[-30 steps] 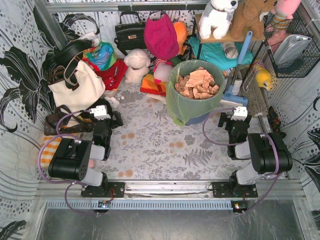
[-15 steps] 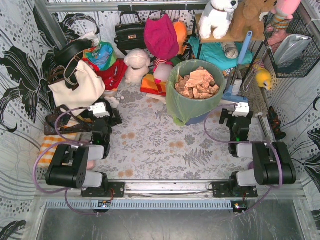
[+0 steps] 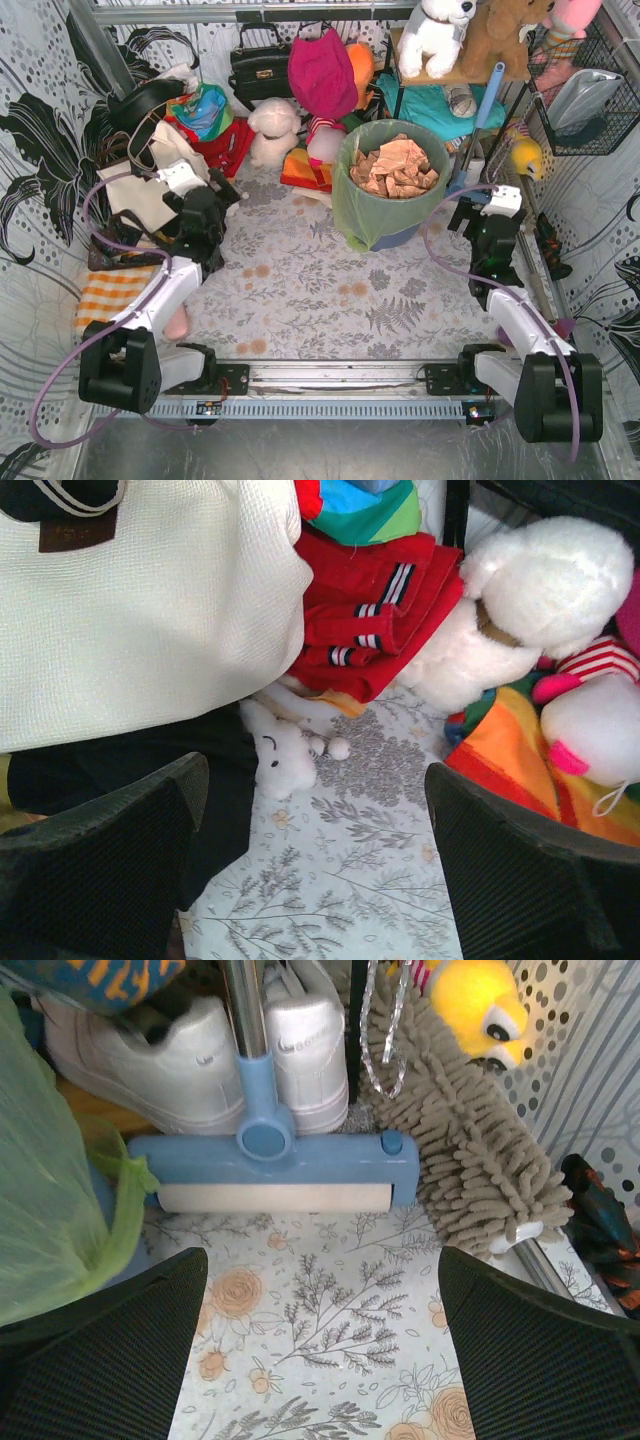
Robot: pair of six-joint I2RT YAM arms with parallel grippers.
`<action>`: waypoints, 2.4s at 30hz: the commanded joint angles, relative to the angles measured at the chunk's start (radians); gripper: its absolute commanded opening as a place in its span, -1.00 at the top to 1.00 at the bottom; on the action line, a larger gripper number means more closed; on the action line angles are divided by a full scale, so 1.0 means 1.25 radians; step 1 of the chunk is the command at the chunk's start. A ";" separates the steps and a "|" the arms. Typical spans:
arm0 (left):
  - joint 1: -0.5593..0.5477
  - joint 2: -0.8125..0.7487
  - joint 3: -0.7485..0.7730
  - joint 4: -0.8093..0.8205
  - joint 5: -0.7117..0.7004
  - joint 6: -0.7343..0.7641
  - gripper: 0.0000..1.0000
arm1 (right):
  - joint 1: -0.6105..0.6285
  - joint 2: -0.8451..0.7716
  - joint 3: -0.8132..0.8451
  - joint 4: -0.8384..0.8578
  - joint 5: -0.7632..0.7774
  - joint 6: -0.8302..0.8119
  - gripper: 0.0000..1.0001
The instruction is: Tie the trash bag
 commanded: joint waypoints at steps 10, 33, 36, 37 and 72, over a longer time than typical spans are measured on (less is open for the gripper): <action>-0.182 0.002 0.274 -0.388 0.024 -0.093 -0.97 | -0.004 -0.047 0.333 -0.465 -0.067 0.098 -0.89; -0.528 0.250 0.754 -0.729 -0.107 -0.555 -0.63 | -0.004 0.185 0.799 -0.756 -0.273 0.177 -0.57; -0.539 0.279 0.784 -0.749 -0.102 -0.617 -0.49 | -0.004 0.215 0.835 -0.770 -0.292 0.178 -0.43; -0.542 0.285 0.789 -0.749 -0.099 -0.633 -0.44 | -0.004 0.225 0.843 -0.774 -0.298 0.177 -0.38; -0.542 0.431 0.888 -0.797 -0.132 -0.732 0.27 | -0.004 0.470 1.017 -0.780 -0.429 0.137 0.51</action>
